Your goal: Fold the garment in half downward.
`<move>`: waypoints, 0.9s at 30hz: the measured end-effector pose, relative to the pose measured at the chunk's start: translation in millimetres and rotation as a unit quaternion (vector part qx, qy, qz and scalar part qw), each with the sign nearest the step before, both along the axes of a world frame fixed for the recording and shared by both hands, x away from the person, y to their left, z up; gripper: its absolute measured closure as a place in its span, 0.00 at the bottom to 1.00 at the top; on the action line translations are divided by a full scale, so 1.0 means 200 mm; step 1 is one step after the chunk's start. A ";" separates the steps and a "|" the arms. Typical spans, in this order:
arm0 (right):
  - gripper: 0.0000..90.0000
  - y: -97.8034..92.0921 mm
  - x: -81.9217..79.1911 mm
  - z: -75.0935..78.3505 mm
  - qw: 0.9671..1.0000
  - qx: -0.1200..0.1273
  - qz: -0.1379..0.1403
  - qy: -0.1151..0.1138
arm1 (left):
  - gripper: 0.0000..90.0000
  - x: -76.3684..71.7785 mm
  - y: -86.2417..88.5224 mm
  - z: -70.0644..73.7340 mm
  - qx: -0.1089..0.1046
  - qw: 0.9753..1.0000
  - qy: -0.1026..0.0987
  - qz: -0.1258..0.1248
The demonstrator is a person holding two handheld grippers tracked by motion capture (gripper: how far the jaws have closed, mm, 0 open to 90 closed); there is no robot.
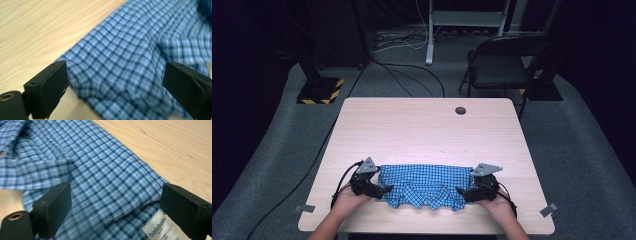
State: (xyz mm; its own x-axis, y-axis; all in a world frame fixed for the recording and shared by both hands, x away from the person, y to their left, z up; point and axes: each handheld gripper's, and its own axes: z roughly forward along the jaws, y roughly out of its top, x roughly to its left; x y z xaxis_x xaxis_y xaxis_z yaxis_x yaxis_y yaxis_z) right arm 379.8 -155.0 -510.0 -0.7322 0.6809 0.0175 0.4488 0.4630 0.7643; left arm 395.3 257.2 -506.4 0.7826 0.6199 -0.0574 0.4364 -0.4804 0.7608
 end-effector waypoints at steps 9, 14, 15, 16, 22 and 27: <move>0.15 0.02 0.05 -0.02 1.000 -0.014 0.019 -0.014 | 0.08 0.05 -0.04 -0.07 0.053 0.999 0.006 -0.009; 0.15 0.04 0.08 -0.03 0.999 -0.016 0.030 0.005 | 0.08 0.05 -0.04 -0.08 0.066 0.998 0.004 -0.012; 0.15 0.04 0.09 -0.04 0.999 -0.019 0.029 0.008 | 0.08 0.05 -0.04 -0.09 0.065 0.998 0.004 -0.011; 0.15 0.04 0.10 -0.05 0.999 -0.020 0.028 0.013 | 0.08 0.05 -0.04 -0.09 0.062 0.998 0.005 -0.010; 0.15 0.03 0.10 -0.07 0.999 -0.012 0.028 0.020 | 0.08 0.05 -0.02 -0.10 0.052 0.999 0.007 -0.007; 0.14 0.03 0.09 -0.09 0.999 -0.019 0.027 0.006 | 0.08 0.03 -0.01 -0.10 0.054 0.998 0.007 -0.004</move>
